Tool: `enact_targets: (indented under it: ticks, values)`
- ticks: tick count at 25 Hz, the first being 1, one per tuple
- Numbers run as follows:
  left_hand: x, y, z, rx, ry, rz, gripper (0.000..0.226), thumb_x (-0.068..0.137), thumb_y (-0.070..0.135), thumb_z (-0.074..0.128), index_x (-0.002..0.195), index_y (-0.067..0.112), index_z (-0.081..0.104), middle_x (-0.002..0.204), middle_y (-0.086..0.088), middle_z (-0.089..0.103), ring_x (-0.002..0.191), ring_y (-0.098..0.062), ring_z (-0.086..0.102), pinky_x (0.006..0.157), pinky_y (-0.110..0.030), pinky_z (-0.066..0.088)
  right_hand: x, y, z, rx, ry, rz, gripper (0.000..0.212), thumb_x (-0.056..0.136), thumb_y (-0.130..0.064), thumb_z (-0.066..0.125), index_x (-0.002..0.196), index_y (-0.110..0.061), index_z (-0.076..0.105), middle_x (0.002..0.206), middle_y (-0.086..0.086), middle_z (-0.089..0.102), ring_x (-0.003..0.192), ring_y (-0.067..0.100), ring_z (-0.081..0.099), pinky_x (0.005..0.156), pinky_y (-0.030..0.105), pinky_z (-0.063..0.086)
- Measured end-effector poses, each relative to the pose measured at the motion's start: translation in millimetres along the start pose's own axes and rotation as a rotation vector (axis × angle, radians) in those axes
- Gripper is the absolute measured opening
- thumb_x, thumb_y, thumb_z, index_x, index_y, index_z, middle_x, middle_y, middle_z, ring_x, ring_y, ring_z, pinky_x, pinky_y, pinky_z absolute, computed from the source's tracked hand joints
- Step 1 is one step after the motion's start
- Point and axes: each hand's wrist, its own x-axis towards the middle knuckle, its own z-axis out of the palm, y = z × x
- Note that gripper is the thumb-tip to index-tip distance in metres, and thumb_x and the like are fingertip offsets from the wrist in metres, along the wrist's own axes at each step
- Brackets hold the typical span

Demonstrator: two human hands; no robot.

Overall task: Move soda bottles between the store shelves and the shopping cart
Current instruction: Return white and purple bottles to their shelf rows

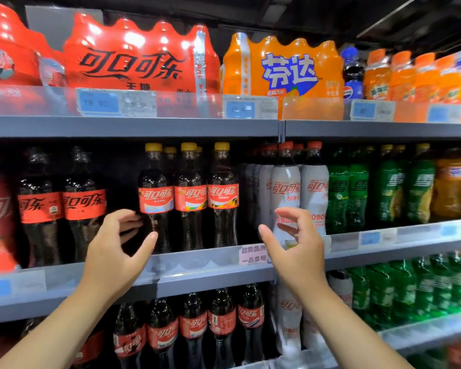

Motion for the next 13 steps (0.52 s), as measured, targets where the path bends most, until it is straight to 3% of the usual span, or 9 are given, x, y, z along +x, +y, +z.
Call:
enact_targets:
  ticks: [3, 5, 7, 8, 10, 11, 13]
  values:
    - [-3.5, 1.1, -1.8, -0.085, 0.132, 0.170, 0.043, 0.083, 0.042, 0.061, 0.122, 0.044, 0.042, 0.123, 0.018, 0.045, 0.114, -0.030, 0.057, 0.100, -0.038, 0.050, 8.1, 4.7, -30.2, -0.090, 0.064, 0.040, 0.035, 0.085, -0.024, 0.079, 0.113, -0.025, 0.058, 0.111, -0.013, 0.057, 0.105, 0.002, 0.057, 0.091, 0.012, 0.044]
    - [-2.6, 3.1, -3.8, -0.008, 0.232, 0.232, 0.039, 0.087, 0.048, 0.056, 0.122, 0.041, 0.041, 0.122, 0.014, 0.043, 0.115, -0.026, 0.050, 0.103, -0.032, 0.043, 12.3, 9.1, -48.1, -0.122, 0.074, 0.111, 0.034, 0.087, -0.028, 0.078, 0.114, -0.026, 0.056, 0.114, -0.009, 0.056, 0.104, -0.001, 0.055, 0.090, 0.013, 0.044]
    - [-8.0, 20.4, 1.9, 0.045, 0.294, 0.285, 0.037, 0.092, 0.054, 0.051, 0.118, 0.028, 0.050, 0.119, 0.011, 0.044, 0.111, -0.023, 0.047, 0.104, -0.021, 0.034, 15.9, 16.3, -62.6, -0.140, 0.078, 0.163, 0.037, 0.088, -0.032, 0.077, 0.116, -0.025, 0.054, 0.117, -0.008, 0.055, 0.107, -0.009, 0.052, 0.088, 0.005, 0.041]
    - [-11.3, 32.0, 10.2, 0.052, 0.295, 0.361, 0.041, 0.093, 0.047, 0.053, 0.112, 0.011, 0.056, 0.118, 0.008, 0.047, 0.110, -0.021, 0.047, 0.103, -0.022, 0.034, 19.2, 20.7, -67.0, -0.138, 0.074, 0.187, 0.039, 0.088, -0.034, 0.077, 0.118, -0.027, 0.053, 0.119, -0.009, 0.054, 0.108, -0.012, 0.050, 0.087, 0.001, 0.040]
    - [-17.7, 60.8, 36.4, 0.038, 0.204, 0.532, 0.037, 0.090, 0.026, 0.058, 0.098, -0.011, 0.058, 0.111, -0.008, 0.057, 0.109, -0.022, 0.050, 0.100, -0.028, 0.038, 28.4, 31.0, -71.6, -0.122, 0.047, 0.235, 0.046, 0.086, -0.036, 0.078, 0.120, -0.030, 0.048, 0.123, -0.010, 0.052, 0.110, -0.007, 0.051, 0.088, 0.002, 0.040]
    - [-20.9, 77.0, 53.9, 0.029, 0.129, 0.587, 0.033, 0.089, 0.019, 0.060, 0.097, -0.013, 0.059, 0.108, -0.018, 0.058, 0.105, -0.024, 0.053, 0.097, -0.027, 0.041, 33.9, 37.5, -72.9, -0.114, 0.029, 0.250, 0.050, 0.085, -0.036, 0.079, 0.121, -0.030, 0.046, 0.124, -0.009, 0.051, 0.113, -0.002, 0.052, 0.091, 0.006, 0.042]
    - [-23.5, 106.1, 91.1, -0.013, -0.024, 0.596, 0.031, 0.088, 0.016, 0.060, 0.102, -0.011, 0.060, 0.112, -0.018, 0.057, 0.105, -0.026, 0.055, 0.089, -0.026, 0.048, 45.1, 52.0, -74.9, -0.098, -0.021, 0.267, 0.055, 0.083, -0.036, 0.081, 0.123, -0.029, 0.044, 0.126, -0.008, 0.051, 0.117, 0.007, 0.052, 0.098, 0.018, 0.046]
